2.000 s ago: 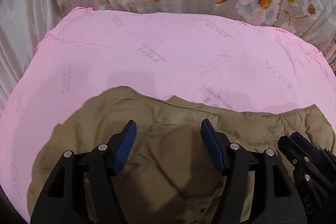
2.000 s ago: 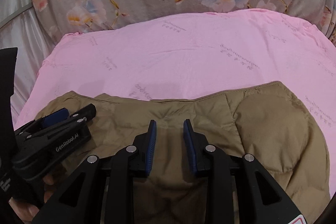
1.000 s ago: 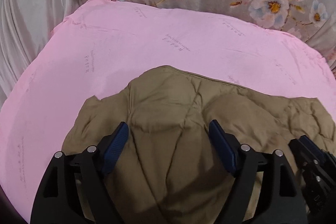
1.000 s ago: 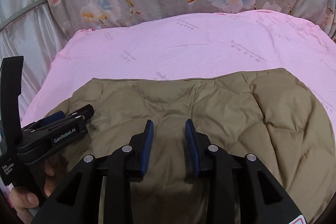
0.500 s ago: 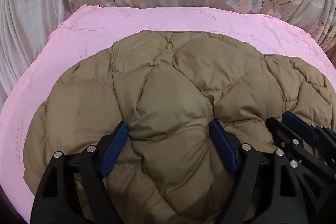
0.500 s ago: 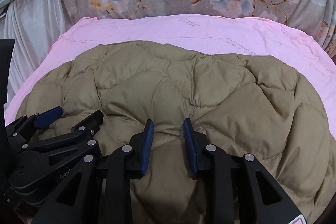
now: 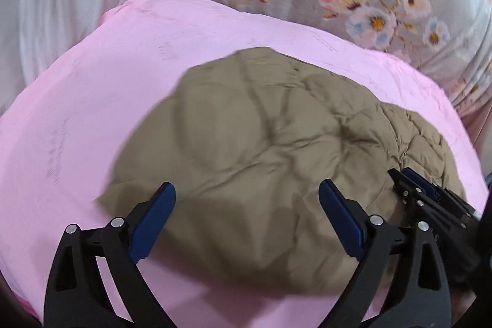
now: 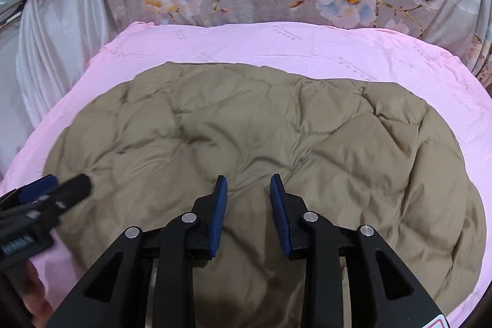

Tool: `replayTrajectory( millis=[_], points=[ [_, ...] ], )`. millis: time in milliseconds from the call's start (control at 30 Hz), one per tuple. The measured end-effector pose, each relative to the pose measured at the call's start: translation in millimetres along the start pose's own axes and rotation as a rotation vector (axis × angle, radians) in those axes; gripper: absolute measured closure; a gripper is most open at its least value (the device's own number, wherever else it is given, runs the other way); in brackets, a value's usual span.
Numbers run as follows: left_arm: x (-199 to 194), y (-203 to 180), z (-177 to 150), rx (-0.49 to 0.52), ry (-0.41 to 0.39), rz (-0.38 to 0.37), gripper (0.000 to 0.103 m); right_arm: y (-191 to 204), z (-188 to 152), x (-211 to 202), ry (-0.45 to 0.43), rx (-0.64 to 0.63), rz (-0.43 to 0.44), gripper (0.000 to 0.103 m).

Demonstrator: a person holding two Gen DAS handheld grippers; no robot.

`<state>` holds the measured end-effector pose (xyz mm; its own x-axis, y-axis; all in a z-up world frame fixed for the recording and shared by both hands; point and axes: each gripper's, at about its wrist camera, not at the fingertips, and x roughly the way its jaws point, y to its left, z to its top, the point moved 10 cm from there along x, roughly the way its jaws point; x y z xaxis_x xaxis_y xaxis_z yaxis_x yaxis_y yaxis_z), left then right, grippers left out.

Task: Fold large clothes

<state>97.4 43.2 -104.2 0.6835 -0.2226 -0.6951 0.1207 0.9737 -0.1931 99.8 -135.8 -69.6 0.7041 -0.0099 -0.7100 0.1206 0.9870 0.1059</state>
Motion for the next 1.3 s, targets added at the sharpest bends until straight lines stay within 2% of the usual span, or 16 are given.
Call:
replayTrajectory(
  millis=[100,167,267,333,433,467,500,533,600,667,733,867,1000,1133,1233,1300],
  points=[
    [-5,50,-19,-0.098,0.034,0.042,0.011,4,-9,-6,0.008,0.004,0.009,0.073],
    [3,71,-25,-0.203,0.071,0.002,0.011,5,-12,-9,0.015,0.022,0.025,0.073],
    [23,79,-32,-0.339,0.151,-0.115,0.010,8,-17,-14,0.032,0.041,0.050,0.073],
    [29,77,-24,-0.345,0.131,-0.112,0.008,10,-20,-15,0.044,0.034,0.053,0.073],
    [39,55,-13,-0.327,0.156,-0.169,0.009,8,-24,-12,0.059,0.052,0.066,0.074],
    [41,49,-9,-0.325,0.153,-0.164,0.015,8,-24,-10,0.063,0.062,0.071,0.075],
    [41,45,-5,-0.316,0.149,-0.170,0.037,7,-24,-8,0.070,0.074,0.078,0.075],
    [39,41,-2,-0.302,0.153,-0.162,0.044,6,-24,-7,0.075,0.080,0.084,0.075],
    [25,34,10,-0.268,0.123,-0.178,0.076,7,-24,-6,0.086,0.089,0.097,0.080],
    [1,26,26,-0.233,0.079,-0.221,0.084,10,-23,-6,0.106,0.114,0.132,0.089],
    [-31,15,50,-0.200,0.017,-0.273,0.088,16,-21,-7,0.122,0.142,0.172,0.094],
    [-95,-15,88,-0.073,-0.125,-0.304,0.091,47,-22,-2,0.171,0.157,0.289,0.101],
    [-117,-66,106,0.035,-0.149,-0.347,0.092,77,-23,11,0.201,0.153,0.363,0.101],
    [-122,-111,106,0.149,-0.166,-0.336,0.093,53,-18,-25,0.169,0.197,0.348,0.101],
    [-127,-141,102,0.218,-0.157,-0.359,0.093,8,-29,-58,0.150,0.186,0.223,0.101],
    [-127,-162,95,0.257,-0.147,-0.378,0.093,-17,-49,-63,0.191,0.201,0.163,0.101]
  ],
)
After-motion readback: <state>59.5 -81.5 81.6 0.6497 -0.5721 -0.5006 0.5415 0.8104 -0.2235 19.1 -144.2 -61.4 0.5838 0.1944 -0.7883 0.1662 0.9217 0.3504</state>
